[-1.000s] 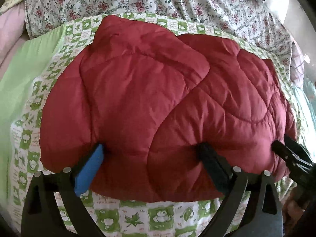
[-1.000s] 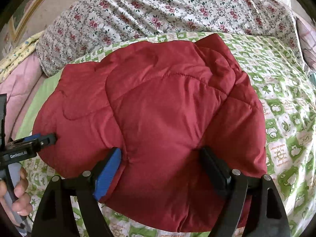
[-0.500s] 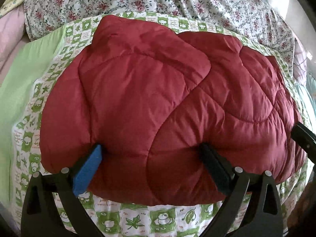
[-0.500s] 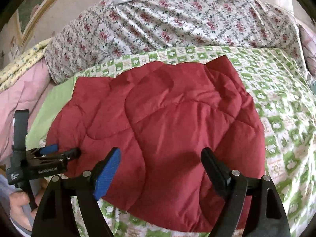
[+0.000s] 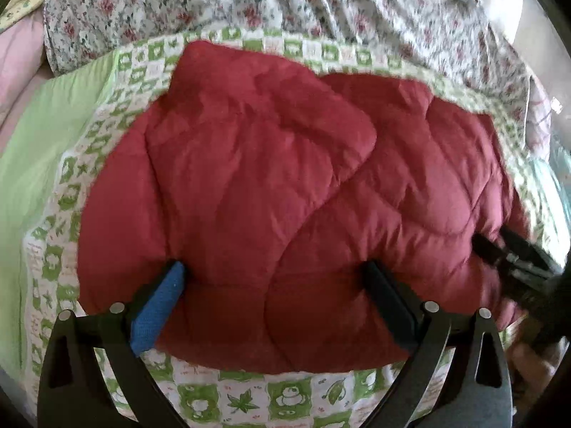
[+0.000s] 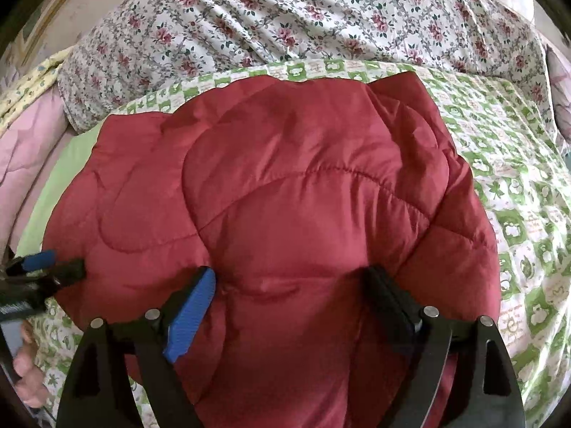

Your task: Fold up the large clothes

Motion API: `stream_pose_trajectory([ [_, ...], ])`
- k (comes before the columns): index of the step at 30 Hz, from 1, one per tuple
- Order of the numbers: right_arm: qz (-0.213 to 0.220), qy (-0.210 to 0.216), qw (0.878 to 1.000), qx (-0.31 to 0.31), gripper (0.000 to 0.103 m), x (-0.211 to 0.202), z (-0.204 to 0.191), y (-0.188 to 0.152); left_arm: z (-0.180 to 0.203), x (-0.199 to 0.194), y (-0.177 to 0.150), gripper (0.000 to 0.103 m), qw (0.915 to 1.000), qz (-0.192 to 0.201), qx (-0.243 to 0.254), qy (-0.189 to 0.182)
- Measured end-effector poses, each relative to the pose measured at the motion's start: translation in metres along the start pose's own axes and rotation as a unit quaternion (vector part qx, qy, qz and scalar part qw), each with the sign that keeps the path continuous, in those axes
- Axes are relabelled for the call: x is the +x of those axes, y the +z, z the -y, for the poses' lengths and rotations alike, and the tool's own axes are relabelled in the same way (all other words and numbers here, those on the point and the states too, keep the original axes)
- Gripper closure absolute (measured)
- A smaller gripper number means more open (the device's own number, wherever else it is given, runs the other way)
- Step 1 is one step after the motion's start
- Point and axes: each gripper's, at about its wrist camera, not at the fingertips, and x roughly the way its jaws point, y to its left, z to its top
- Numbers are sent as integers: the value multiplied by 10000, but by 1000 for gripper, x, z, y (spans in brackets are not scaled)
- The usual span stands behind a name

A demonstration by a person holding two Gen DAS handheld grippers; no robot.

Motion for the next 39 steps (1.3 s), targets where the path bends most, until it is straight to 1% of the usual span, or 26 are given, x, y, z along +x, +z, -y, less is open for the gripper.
stream_pose_trajectory([
  [2,5,4,10000,3,15,-1,0,-1,-7,-3,10,3,9999,103,-73,2],
  [4,-1,11,10000,19,15,-2,-1,-1,-14,1,19,3,9998,86,-129,103],
  [6,44,74,10000,42,15,-11,-2,2,-22,4,28,3,9997,79,-173,127],
  [9,205,230,9994,132,17,-24,1,13,-29,10,36,3,9998,51,-108,140],
  [11,292,219,9992,169,17,-25,4,25,-31,20,39,3,9999,-41,-57,141],
  [13,242,138,9995,119,17,-18,8,37,-31,28,42,3,9998,-115,-32,131],
  [15,36,19,9999,97,17,2,15,47,-30,36,45,2,9998,-139,17,169],
  [17,-115,-6,9998,132,17,18,22,50,-29,42,50,2,9997,-162,43,190],
  [20,-180,-79,9995,227,16,35,33,55,-28,54,59,0,9995,-214,79,226],
  [24,-180,-16,9990,415,16,41,40,54,-27,66,65,0,9992,-268,104,265],
  [31,-147,32,9986,507,16,39,44,52,-27,71,64,0,9992,-226,161,292],
  [34,-107,46,9982,596,16,32,44,54,-26,75,65,0,9990,-227,193,345],
  [37,124,-30,9985,531,17,6,34,51,-27,78,64,0,9989,-219,210,346],
  [39,309,28,9985,442,17,-16,24,42,-28,78,64,0,9990,-207,211,346],
])
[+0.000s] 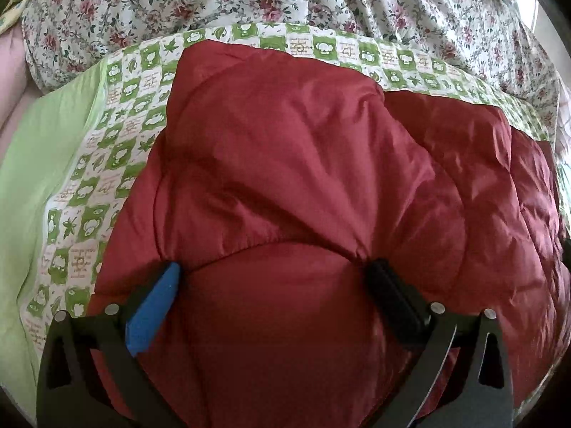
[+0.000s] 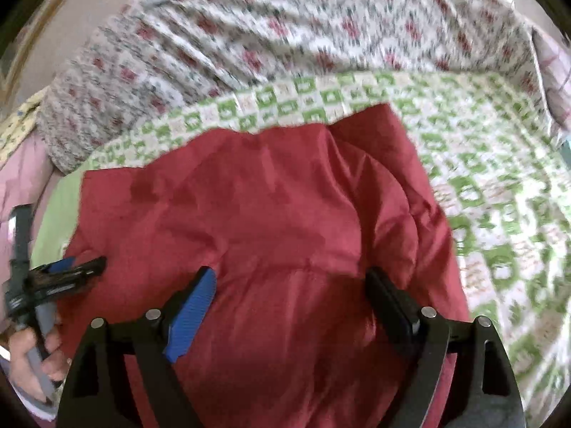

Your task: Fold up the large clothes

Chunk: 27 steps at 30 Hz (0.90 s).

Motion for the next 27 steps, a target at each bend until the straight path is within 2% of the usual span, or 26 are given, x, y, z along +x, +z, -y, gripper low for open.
stream_pose_trajectory([
  [4,-92,113,9996,-223,17,-12,-15,-20,1,-3,0,0,10000,22,10,8],
  [6,-223,5,9991,-347,17,-7,-18,-31,2,-14,-3,0,10000,66,33,-30],
  [10,-168,6,9994,-311,17,-13,-16,-36,-5,-53,-22,0,9983,268,-23,-522],
  [14,-66,-69,9993,-373,17,-24,-17,-41,-10,-82,-49,0,9960,419,10,-795],
  [19,-229,-152,9991,-315,17,-11,-8,-51,-5,-63,-66,0,9973,141,66,-711],
  [27,-194,3,9998,-59,15,4,0,-58,0,-43,-63,0,9983,150,90,-555],
])
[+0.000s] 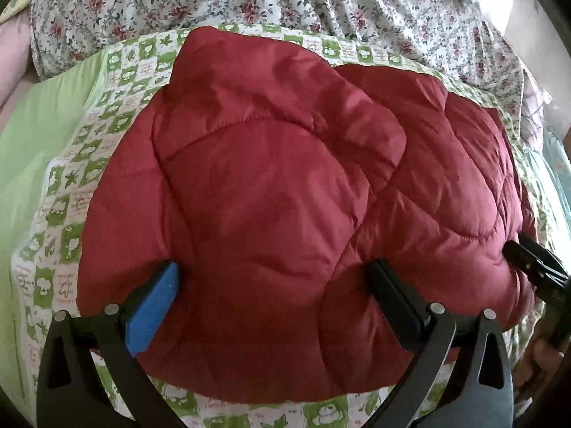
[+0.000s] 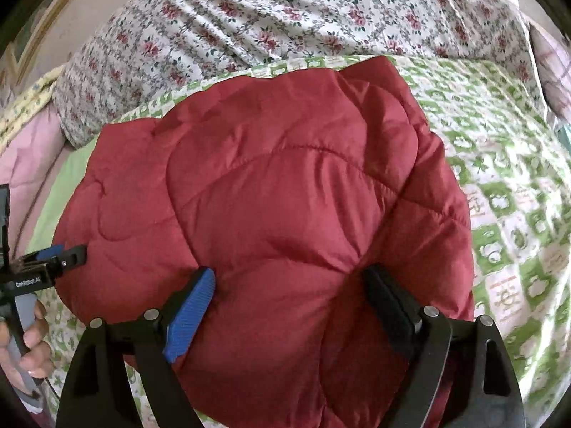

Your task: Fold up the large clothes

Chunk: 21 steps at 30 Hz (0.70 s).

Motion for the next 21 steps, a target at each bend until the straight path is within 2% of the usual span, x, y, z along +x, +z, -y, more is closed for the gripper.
stream_pose_trajectory([
  [10,45,-168,9998,-88,15,-7,-8,0,2,1,-4,0,9999,54,11,120],
  [14,324,-275,9989,-219,16,-30,-14,7,2,1,-4,0,9999,27,11,138],
  [15,239,-333,9989,-232,16,-26,-13,7,2,1,-4,0,9999,25,10,144],
  [17,-12,-191,9997,-130,15,-10,-5,4,2,2,-4,0,9999,25,10,146],
  [19,-46,41,9999,90,14,1,6,0,2,2,-4,0,9999,31,31,148],
  [21,-42,10,10000,81,14,2,4,0,2,3,-3,0,9999,30,44,160],
])
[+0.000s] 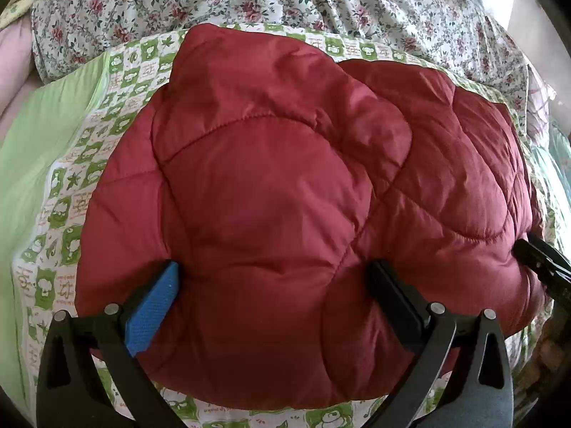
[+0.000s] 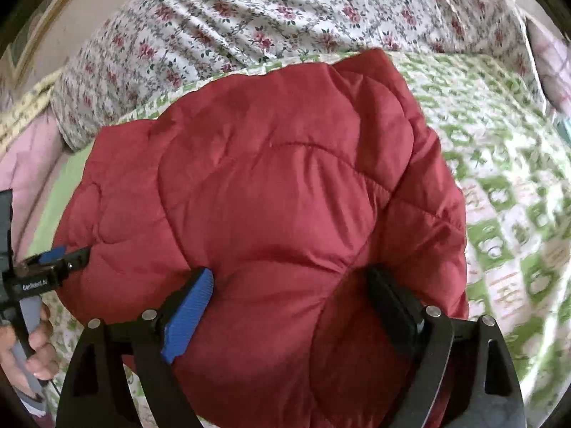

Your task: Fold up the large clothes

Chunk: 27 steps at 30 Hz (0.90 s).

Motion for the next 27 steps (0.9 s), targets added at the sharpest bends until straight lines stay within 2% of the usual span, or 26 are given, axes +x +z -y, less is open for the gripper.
stream_pose_trajectory([
  [6,33,-12,10000,-21,13,-4,-2,2,-3,-3,1,0,10000,24,-63,-13],
  [12,111,171,9997,-100,12,-37,-10,-3,-10,-33,-15,0,9994,141,-289,-134],
  [19,-43,306,9986,-424,12,-67,-27,-26,-14,-56,-46,0,9992,72,-369,94],
  [27,-350,211,9963,-756,12,-90,-35,-79,-6,-75,-91,0,9984,-94,-113,553],
])
